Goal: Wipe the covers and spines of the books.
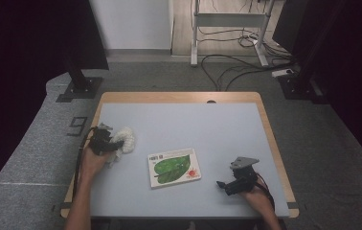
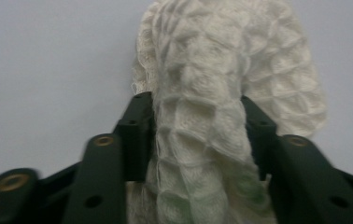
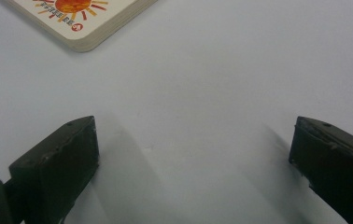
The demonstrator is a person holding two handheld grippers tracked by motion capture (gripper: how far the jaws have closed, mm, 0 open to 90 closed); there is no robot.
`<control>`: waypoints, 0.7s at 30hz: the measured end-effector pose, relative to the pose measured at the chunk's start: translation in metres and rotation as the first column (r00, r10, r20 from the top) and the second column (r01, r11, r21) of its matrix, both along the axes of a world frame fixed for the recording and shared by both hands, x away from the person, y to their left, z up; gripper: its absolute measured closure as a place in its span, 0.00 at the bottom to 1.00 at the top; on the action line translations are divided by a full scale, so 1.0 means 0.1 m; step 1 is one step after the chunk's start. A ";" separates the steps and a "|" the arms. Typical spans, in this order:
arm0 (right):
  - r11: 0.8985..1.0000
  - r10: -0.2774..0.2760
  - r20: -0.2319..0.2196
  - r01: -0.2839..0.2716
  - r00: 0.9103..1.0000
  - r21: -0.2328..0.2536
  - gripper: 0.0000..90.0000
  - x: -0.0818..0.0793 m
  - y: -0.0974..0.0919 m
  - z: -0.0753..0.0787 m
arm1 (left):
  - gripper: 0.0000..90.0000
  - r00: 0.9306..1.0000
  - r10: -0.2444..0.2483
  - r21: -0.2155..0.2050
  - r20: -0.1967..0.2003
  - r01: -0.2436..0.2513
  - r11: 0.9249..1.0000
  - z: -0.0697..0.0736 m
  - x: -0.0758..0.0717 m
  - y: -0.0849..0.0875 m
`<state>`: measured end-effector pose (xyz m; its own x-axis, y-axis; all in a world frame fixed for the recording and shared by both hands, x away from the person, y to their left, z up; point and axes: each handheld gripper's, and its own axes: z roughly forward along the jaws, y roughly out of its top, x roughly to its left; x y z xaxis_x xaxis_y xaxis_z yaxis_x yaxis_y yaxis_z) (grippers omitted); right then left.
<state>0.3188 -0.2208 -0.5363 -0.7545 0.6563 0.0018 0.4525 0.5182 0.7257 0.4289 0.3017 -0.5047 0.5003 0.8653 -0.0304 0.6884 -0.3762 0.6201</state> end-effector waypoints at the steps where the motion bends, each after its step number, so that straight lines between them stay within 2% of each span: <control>1: 1.000 0.000 0.000 0.000 1.000 0.000 0.01 0.00 0.00 0.00 | 0.67 1.000 -0.004 0.008 0.002 0.004 1.000 0.00 -0.01 -0.01; 5: 1.000 0.000 0.000 0.000 1.000 0.000 0.01 0.00 0.00 0.00 | 0.75 1.000 -0.013 0.033 0.016 0.012 0.999 0.01 -0.02 -0.03; 12: 1.000 -0.002 0.001 0.002 1.000 0.001 0.01 0.00 0.00 0.00 | 0.79 0.999 -0.036 0.012 0.021 0.035 0.999 0.09 -0.05 0.00; 21: 1.000 0.000 0.000 0.000 1.000 0.001 0.01 0.00 0.00 0.00 | 0.79 0.997 -0.041 -0.036 0.064 0.044 0.998 0.31 -0.18 -0.02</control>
